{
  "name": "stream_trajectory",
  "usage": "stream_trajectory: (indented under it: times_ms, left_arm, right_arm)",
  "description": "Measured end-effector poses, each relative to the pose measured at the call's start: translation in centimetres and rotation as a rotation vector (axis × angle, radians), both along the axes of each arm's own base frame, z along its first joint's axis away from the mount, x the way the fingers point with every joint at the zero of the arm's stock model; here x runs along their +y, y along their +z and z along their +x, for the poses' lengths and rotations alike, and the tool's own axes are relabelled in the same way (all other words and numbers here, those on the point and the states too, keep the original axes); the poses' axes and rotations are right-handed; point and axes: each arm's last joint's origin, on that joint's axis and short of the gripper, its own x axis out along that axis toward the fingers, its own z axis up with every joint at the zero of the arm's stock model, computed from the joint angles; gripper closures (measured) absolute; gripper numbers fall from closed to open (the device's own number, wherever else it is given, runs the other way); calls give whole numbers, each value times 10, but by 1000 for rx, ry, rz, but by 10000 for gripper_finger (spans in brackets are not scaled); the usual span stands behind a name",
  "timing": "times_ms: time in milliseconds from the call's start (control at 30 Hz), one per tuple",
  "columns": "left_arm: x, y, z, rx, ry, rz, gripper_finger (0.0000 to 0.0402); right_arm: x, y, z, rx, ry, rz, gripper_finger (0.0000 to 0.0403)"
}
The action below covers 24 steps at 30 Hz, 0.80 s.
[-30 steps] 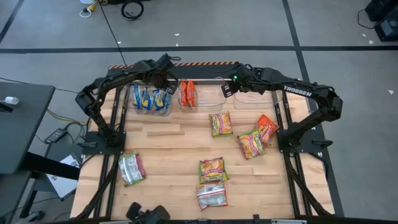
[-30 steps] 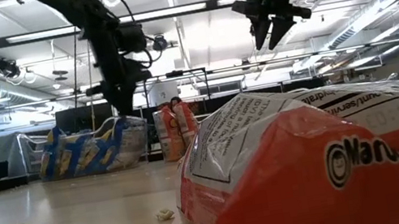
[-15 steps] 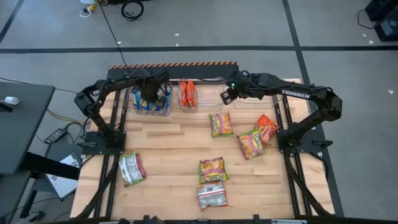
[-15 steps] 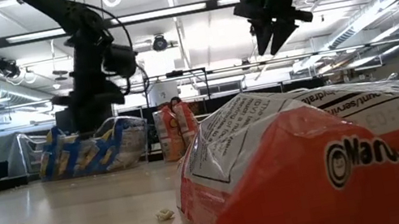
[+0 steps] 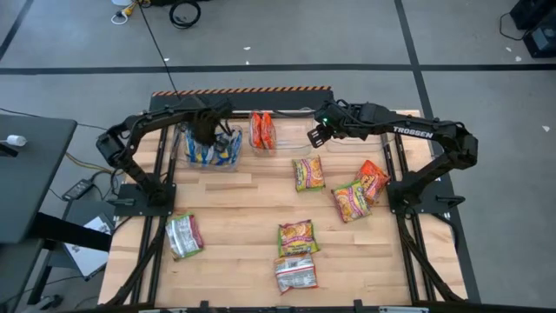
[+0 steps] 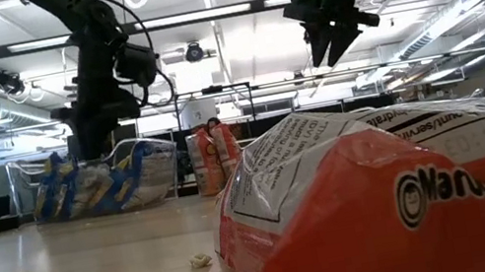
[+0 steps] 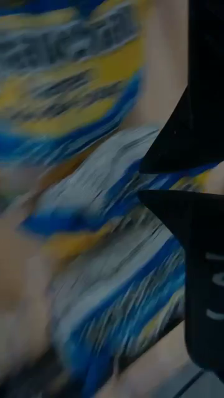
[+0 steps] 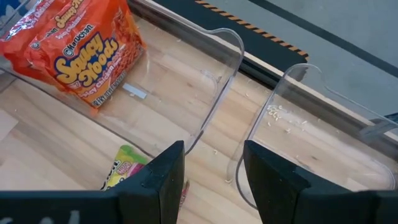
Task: Sort Maruchan noodles
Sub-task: Adjust the blue noodle packs into the left transparent bin
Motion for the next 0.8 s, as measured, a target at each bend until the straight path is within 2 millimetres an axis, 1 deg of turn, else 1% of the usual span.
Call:
stream_trajectory:
  times_ms: [67, 167, 300, 433, 500, 567, 667, 800]
  left_arm:
    - [6, 4, -3, -18, 34, 65, 342]
    - [14, 4, -4, -68, 60, 89, 342]
    - [25, -1, -2, -79, 63, 145, 342]
    - [35, 0, 1, -81, 45, 262, 342]
    - [36, 1, 2, -89, 41, 273, 342]
    - [33, 4, 1, -100, 39, 252, 342]
    - [21, 12, 1, -137, 20, 210, 342]
    - [-1, 31, 13, -257, 10, 252, 342]
  right_arm:
    - [0, 0, 0, 0, -1, 0, 231]
    - [0, 0, 0, -1, -1, 0, 231]
    - [0, 0, 0, -1, -1, 1, 231]
    - [0, 0, 0, 0, -1, 1, 231]
    - [1, 0, 0, 0, 2, 1, 231]
    - [3, 0, 1, 1, 12, 1, 231]
    - [11, 5, -1, -4, 48, -9, 231]
    - [20, 9, -3, 8, 102, -20, 231]
